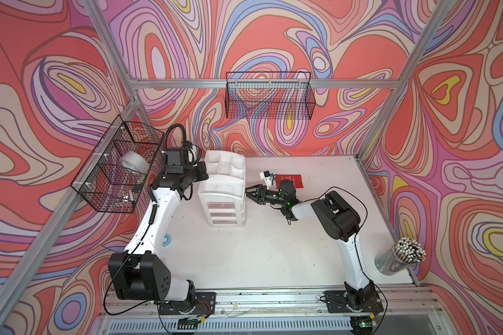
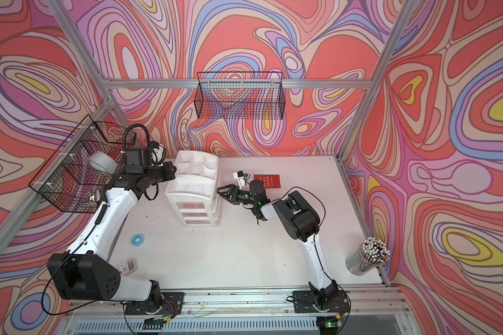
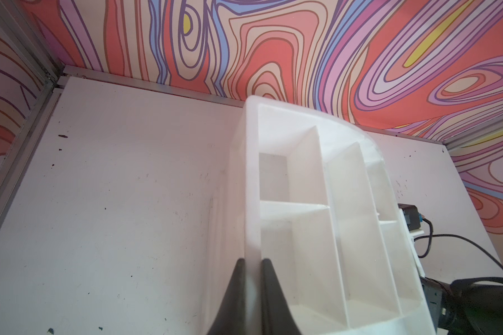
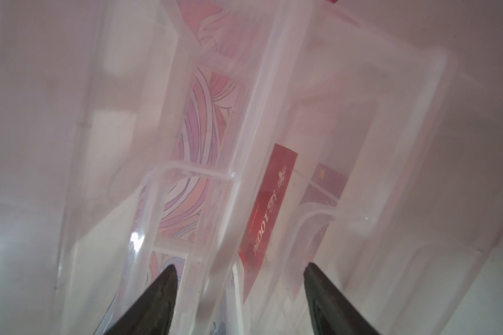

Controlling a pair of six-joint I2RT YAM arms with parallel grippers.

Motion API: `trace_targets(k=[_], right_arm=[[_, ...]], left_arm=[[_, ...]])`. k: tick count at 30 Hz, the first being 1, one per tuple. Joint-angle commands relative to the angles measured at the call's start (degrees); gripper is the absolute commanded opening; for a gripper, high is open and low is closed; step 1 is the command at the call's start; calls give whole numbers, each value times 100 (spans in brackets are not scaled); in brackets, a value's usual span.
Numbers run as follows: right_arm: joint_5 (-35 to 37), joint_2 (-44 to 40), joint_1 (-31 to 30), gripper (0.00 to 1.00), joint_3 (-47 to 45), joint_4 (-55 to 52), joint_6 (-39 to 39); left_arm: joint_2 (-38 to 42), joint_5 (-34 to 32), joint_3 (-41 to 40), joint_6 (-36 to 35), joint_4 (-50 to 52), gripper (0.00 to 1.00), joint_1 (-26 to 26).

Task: Take the postcards out of the drawer
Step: Open the drawer in the storage box.

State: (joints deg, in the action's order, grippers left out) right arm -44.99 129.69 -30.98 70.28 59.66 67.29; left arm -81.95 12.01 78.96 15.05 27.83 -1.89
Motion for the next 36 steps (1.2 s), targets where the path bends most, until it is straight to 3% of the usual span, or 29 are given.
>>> trace_targets(k=[1,23,36], right_arm=[[-90,188,-64,70,147,331,222],[-81,146,-174,67,17,1676,1138],[8,171,70,67,-179,2549,1588]], left_arm=[[-110,20,-108,-46,78,0,-22],[-159,-224,-69,-63,231,0,-22],[-198,-344,-38,-112,293,0,-22]])
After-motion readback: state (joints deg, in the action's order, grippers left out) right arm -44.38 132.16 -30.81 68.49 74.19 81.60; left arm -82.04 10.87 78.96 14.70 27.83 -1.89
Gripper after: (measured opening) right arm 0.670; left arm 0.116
